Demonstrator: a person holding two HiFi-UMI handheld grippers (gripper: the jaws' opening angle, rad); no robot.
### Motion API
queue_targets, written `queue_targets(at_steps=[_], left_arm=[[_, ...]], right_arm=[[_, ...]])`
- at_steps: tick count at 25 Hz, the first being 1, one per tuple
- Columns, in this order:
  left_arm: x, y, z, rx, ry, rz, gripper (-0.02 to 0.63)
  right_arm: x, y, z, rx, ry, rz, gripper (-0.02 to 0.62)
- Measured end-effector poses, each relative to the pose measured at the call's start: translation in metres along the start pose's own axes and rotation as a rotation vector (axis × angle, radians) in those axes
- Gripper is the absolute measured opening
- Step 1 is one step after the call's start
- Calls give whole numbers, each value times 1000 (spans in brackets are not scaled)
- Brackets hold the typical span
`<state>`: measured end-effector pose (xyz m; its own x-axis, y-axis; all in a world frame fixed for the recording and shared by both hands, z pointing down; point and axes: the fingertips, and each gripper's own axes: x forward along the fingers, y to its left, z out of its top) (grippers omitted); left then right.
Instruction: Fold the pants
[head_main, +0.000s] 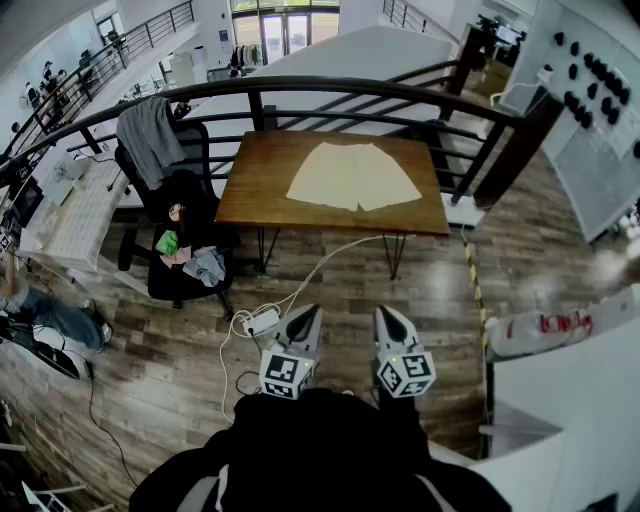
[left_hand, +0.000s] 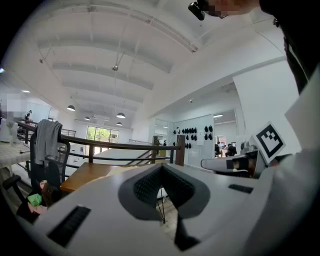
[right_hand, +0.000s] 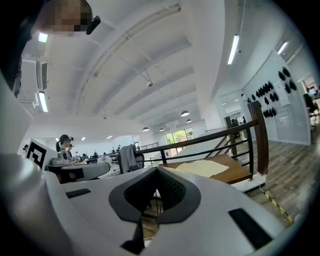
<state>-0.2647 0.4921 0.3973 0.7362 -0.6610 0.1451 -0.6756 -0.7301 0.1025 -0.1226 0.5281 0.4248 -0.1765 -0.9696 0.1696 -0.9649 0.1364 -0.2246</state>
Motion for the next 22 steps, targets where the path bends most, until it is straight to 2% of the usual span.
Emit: queue_targets(at_steps=[6,11,15,22], left_arm=[[18,-12,2,51,-2,9,2],[27,-26,4,44,-7,27,2],[34,-41,-1,0,-12,54,2],[48,-48,-16,32,33,65,2]], right_arm=[[2,-18,10,2,-9,27,3],[-1,-30,19,17,-39,61,3],[-9,-41,24,17,-65,92,3],[-5,-58,27,47,-80,108,3]])
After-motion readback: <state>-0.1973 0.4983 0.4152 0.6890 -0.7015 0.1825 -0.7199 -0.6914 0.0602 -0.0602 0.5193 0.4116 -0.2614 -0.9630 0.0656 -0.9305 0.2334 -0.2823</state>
